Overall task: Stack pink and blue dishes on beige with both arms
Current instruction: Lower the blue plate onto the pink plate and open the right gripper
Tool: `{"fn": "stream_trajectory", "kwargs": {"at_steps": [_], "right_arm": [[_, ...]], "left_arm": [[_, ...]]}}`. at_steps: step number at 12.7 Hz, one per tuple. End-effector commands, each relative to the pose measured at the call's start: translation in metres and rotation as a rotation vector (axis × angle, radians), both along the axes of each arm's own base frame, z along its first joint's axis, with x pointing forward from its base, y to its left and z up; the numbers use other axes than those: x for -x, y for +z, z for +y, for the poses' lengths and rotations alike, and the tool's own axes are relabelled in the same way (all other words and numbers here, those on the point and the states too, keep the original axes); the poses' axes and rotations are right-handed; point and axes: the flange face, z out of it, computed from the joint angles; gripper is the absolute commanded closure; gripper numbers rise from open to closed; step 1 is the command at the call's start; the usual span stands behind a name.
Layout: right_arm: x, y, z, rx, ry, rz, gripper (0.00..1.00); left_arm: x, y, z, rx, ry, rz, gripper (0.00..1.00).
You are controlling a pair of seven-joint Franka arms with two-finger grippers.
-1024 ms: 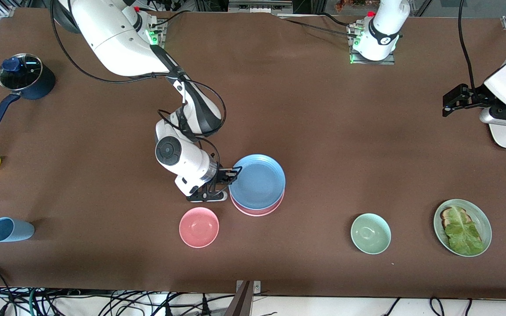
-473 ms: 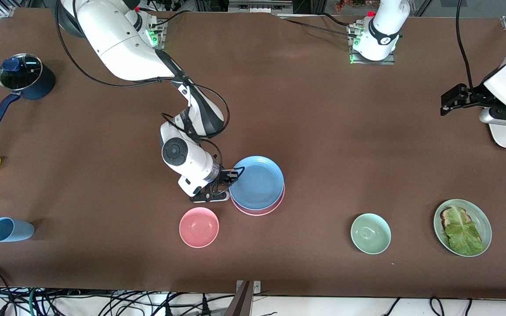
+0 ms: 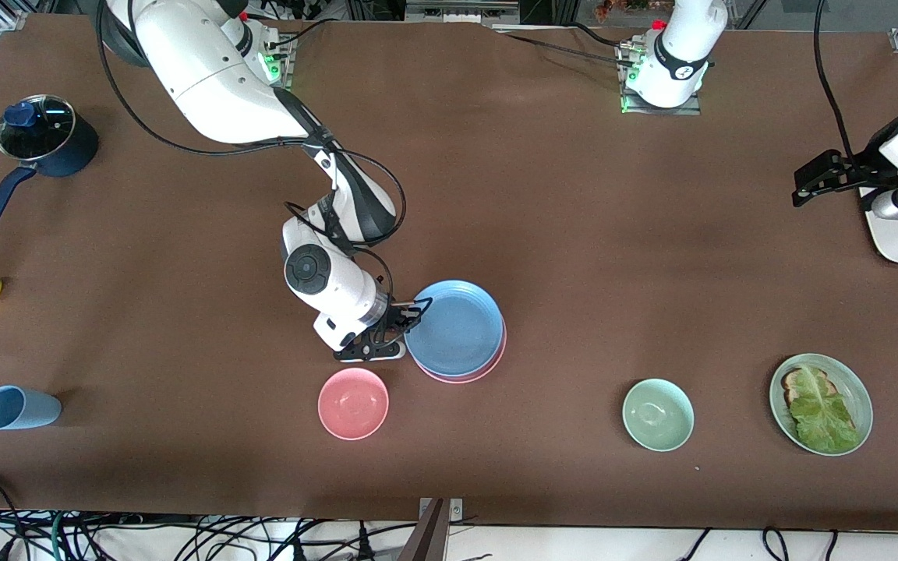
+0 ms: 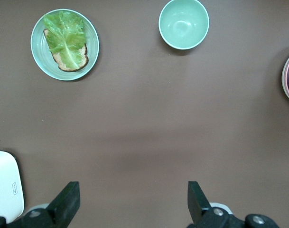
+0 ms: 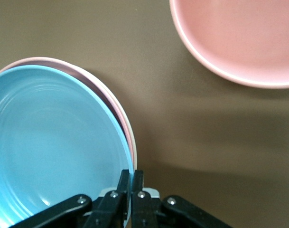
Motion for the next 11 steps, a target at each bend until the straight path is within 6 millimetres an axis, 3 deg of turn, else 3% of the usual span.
{"fn": "stream_trajectory", "kwargs": {"at_steps": [1,8,9,11], "right_arm": [[-0.009,0.012,0.001,-0.011,-0.010,-0.035,1.00],[-0.008,-0.015,0.007,-0.033,-0.019,-0.081,0.99],[-0.010,-0.013,0.005,-0.033,-0.020,-0.082,0.93],[-0.016,-0.002,-0.006,-0.025,-0.027,-0.067,0.54]], "left_arm": [[0.004,0.003,-0.002,0.023,0.009,-0.013,0.00],[0.002,0.001,-0.001,0.021,0.001,-0.008,0.00],[0.002,0.001,0.000,0.021,0.003,-0.008,0.00],[0.002,0.001,0.000,0.021,0.003,-0.008,0.00]]}}
